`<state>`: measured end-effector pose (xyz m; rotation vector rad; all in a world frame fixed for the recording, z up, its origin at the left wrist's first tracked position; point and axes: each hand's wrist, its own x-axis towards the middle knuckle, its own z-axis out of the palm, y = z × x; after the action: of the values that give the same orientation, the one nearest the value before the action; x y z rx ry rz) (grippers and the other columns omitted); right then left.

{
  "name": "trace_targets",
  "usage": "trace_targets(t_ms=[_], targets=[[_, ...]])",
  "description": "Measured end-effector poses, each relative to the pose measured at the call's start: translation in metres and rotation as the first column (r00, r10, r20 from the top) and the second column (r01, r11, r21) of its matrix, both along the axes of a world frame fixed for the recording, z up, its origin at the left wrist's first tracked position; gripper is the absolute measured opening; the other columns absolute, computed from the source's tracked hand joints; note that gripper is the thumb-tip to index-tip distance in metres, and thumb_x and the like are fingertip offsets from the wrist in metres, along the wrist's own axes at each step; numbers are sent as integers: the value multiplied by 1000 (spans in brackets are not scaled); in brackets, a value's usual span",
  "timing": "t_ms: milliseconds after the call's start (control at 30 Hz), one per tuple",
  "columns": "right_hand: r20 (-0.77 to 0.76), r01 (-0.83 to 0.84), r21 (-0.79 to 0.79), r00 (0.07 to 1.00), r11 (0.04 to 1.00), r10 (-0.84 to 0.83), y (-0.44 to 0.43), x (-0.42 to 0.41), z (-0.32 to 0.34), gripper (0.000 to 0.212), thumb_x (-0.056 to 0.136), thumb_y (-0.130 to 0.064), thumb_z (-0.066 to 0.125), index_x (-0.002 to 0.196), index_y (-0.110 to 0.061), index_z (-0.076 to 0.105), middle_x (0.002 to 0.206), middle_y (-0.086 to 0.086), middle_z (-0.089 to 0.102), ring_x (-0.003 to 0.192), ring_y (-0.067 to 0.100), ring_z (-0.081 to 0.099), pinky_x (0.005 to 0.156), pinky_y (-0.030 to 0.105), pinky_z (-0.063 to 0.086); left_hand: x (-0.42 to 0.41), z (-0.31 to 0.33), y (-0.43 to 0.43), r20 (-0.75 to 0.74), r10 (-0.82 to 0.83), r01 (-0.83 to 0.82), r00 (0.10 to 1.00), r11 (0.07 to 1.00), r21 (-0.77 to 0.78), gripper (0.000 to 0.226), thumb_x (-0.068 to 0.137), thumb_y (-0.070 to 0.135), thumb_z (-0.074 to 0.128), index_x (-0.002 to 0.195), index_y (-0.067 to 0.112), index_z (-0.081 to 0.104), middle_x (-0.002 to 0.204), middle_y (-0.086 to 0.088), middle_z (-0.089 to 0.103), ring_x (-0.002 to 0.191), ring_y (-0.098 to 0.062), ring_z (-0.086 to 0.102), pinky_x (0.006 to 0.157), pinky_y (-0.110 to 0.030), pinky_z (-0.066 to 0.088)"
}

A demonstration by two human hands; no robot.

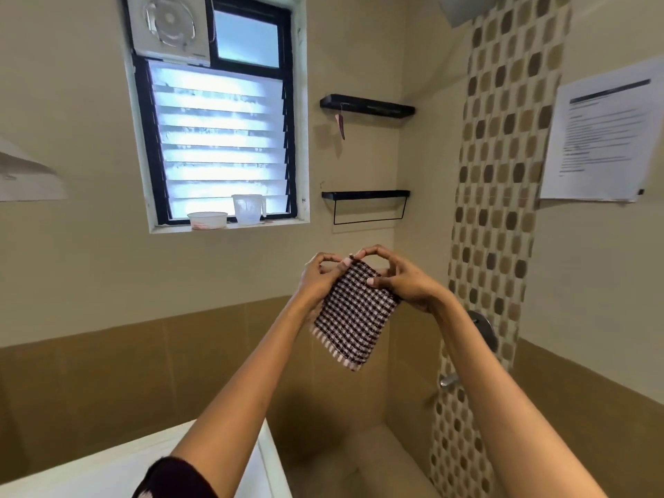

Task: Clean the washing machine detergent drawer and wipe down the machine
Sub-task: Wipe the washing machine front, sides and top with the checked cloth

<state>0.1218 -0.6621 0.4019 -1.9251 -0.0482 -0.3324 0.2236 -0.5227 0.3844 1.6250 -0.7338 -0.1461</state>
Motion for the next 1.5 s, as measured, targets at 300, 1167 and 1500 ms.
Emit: trace_targets(t_ms=[300, 1167, 1500], targets=[[-93, 69, 331, 995, 941, -40, -33, -1, -12, 36, 93, 12, 37, 122, 3, 56, 125, 13, 55, 86, 15, 61, 60, 17, 55, -9, -111, -21, -921, -338, 290, 195, 917, -275, 108, 75, 83, 21, 132, -7, 41, 140, -31, 38, 133, -44, 33, 111, -50, 22], [-214, 227, 97, 956, 969, -202, -228, 87, -32, 37, 90, 5, 49, 126, -2, 47, 114, 13, 53, 71, 14, 60, 40, 19, 52, 88, -29, -198, -527, 42, -43, 849, 999, 10, 9, 87, -2, 56, 80, 3, 54, 73, -7, 62, 43, -8, 60, 48, -19, 53], [-7, 253, 88, 967, 963, -253, -270, 218, 14, 35, 90, 4, 46, 124, 2, 50, 106, 13, 56, 70, 11, 55, 42, 14, 47, 201, 25, -235, -417, 83, -171, 905, 969, -179, 27, 82, -5, 62, 108, -10, 56, 78, -12, 64, 42, -10, 63, 49, -22, 55]])
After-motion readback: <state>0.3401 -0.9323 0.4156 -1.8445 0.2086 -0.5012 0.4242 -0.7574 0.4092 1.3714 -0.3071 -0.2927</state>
